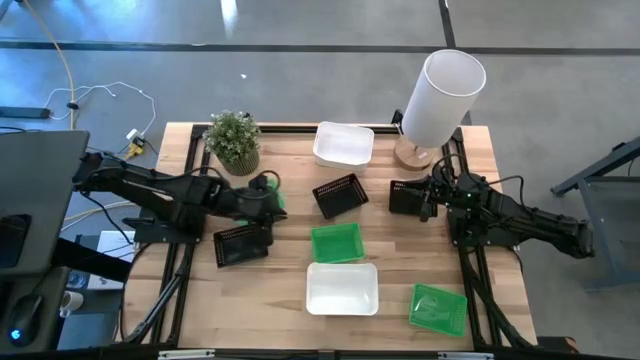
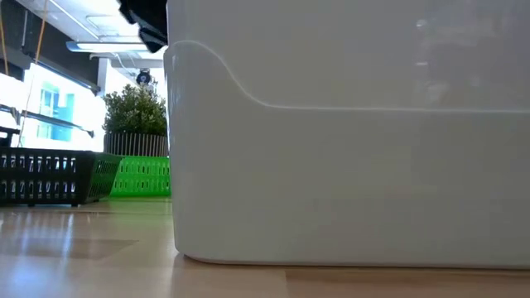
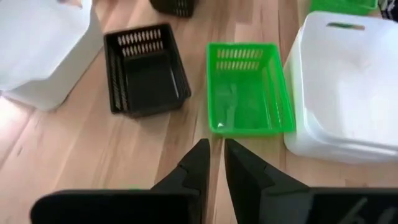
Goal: Stack baskets by color
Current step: Stack the top right black bin on the top left black bin
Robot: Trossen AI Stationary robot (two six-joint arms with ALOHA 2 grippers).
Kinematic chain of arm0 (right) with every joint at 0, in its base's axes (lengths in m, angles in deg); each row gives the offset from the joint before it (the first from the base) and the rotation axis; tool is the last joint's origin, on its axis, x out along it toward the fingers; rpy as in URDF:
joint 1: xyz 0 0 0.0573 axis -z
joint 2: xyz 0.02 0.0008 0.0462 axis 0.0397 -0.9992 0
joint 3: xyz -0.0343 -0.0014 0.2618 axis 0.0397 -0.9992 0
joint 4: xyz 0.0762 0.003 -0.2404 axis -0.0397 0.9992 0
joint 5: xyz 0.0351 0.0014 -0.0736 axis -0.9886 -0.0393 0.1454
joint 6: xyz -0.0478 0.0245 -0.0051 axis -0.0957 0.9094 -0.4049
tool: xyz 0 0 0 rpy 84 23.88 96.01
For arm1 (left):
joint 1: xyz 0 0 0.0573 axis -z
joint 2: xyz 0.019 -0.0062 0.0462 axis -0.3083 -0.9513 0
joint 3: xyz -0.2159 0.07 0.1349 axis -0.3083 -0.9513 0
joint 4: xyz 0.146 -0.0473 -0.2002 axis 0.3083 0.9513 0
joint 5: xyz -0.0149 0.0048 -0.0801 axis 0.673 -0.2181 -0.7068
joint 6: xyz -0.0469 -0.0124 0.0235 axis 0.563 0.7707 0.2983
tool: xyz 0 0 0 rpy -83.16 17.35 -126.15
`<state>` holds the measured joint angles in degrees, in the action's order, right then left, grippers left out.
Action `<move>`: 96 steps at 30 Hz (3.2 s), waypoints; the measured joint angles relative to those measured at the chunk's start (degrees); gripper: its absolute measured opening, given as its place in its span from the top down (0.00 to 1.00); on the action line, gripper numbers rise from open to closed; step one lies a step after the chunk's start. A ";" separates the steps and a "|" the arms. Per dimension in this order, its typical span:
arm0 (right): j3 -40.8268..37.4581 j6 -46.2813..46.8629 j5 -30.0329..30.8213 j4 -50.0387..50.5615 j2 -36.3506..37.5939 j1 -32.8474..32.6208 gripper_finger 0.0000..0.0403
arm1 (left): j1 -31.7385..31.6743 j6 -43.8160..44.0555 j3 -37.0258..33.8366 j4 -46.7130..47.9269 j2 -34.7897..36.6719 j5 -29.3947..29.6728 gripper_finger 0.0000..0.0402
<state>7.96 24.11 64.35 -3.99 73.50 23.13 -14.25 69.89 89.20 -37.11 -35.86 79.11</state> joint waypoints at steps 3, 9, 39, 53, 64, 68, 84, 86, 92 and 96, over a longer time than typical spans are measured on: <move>0.00 0.19 -0.35 0.00 0.04 0.01 0.76 | 0.00 1.05 -3.42 -2.04 3.61 0.65 0.91; 0.00 14.94 -0.55 -0.23 0.05 -0.02 0.76 | 0.00 2.65 -8.92 -2.30 9.97 1.59 0.91; 5.86 16.63 -0.68 -17.09 -0.16 -0.02 0.76 | 0.00 5.92 -22.10 -4.73 21.48 10.08 0.91; 20.70 10.46 0.89 12.91 -12.83 0.01 0.64 | 0.00 6.14 -22.10 -4.49 21.46 10.69 0.91; 34.86 7.37 -4.13 35.97 -30.59 0.00 0.61 | 0.00 5.56 -22.10 -4.44 21.46 10.69 0.91; 35.88 4.95 -4.78 39.63 -35.98 -0.02 0.63 | 0.00 5.56 -22.10 -4.43 21.46 10.69 0.91; 36.85 3.83 1.88 41.47 -50.80 -10.91 0.65 | 0.02 5.56 -22.08 -4.46 21.44 10.83 0.91; 36.85 4.32 3.16 41.61 -52.34 -12.39 0.65 | 0.01 5.54 -22.08 -4.46 21.46 10.86 0.91; 36.85 6.48 5.11 41.27 -57.12 -15.36 0.65 | 0.02 5.54 -22.08 -4.46 21.44 10.84 0.91; 36.85 7.49 5.48 40.75 -60.44 -16.48 0.65 | 0.00 4.61 -22.06 -4.44 21.44 10.84 0.91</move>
<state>44.82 31.59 69.83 36.76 13.06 6.65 -14.25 74.51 67.14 -41.55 -14.42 89.95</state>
